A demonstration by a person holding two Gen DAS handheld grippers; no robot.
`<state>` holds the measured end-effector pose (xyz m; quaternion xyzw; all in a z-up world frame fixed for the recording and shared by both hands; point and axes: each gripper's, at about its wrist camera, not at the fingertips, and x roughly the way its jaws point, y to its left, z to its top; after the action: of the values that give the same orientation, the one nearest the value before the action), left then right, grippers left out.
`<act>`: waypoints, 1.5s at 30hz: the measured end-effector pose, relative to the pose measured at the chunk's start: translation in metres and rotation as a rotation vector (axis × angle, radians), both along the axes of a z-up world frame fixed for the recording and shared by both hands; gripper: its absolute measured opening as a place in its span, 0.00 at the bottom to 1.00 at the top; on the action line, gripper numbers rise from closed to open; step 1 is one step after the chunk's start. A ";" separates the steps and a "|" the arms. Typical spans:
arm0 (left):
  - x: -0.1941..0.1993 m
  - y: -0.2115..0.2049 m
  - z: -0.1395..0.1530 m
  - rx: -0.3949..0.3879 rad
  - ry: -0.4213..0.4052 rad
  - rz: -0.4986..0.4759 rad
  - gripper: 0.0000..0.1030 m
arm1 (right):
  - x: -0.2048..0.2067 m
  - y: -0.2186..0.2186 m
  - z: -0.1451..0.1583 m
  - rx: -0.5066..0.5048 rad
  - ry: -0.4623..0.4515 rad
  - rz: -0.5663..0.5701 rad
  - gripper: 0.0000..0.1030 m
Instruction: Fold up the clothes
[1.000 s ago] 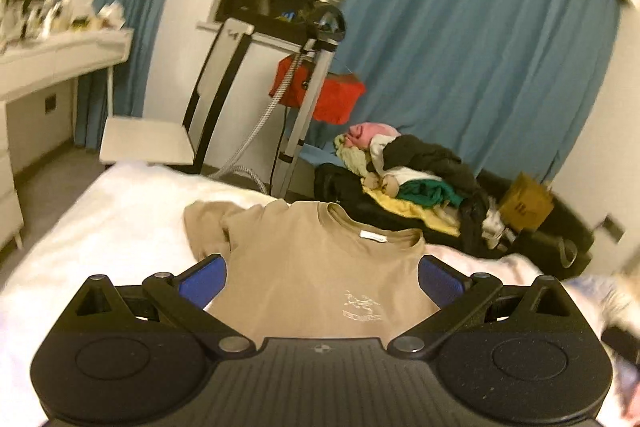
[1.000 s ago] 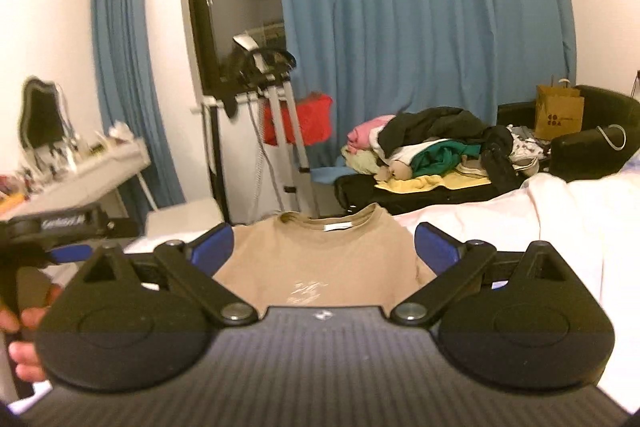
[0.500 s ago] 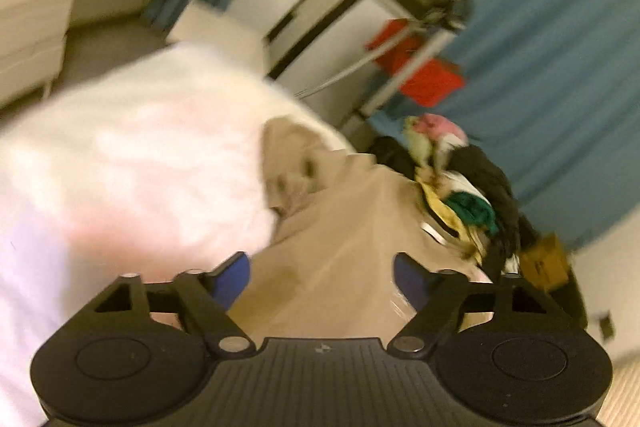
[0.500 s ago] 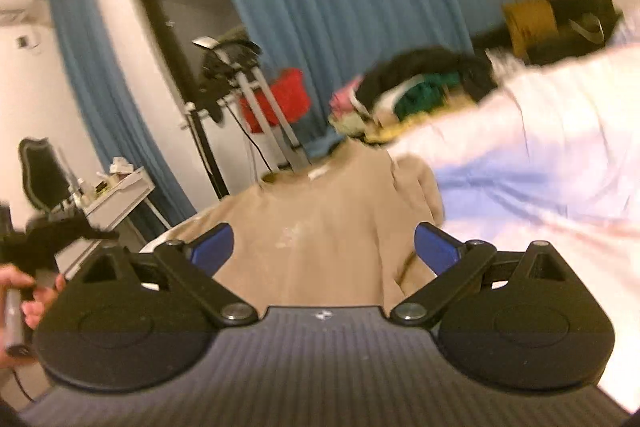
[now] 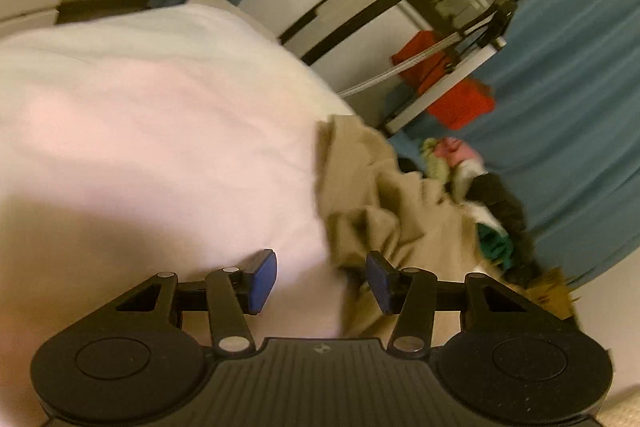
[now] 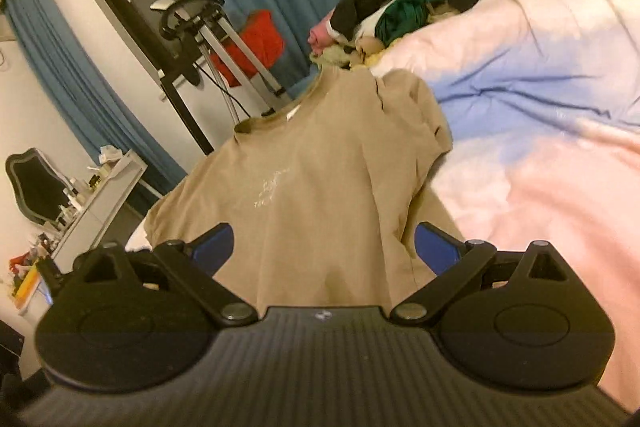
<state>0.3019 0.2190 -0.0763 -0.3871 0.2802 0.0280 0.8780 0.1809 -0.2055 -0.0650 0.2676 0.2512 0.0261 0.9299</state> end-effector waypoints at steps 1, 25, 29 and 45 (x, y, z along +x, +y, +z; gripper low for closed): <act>0.004 -0.002 -0.001 -0.009 -0.012 -0.013 0.50 | 0.002 0.001 -0.002 0.001 0.008 0.001 0.96; 0.043 0.045 0.061 0.233 0.114 -0.068 0.15 | 0.010 0.000 -0.015 -0.035 0.054 -0.013 0.96; 0.051 0.050 0.056 0.211 -0.033 -0.043 0.63 | 0.006 -0.002 -0.016 -0.037 0.054 -0.023 0.96; 0.180 0.012 0.037 0.553 0.086 -0.153 0.04 | 0.047 0.009 -0.047 -0.131 0.127 -0.026 0.96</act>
<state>0.4823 0.2311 -0.0391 -0.1094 0.3271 0.0535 0.9371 0.2276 -0.1960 -0.1124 0.2106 0.3074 -0.0196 0.9278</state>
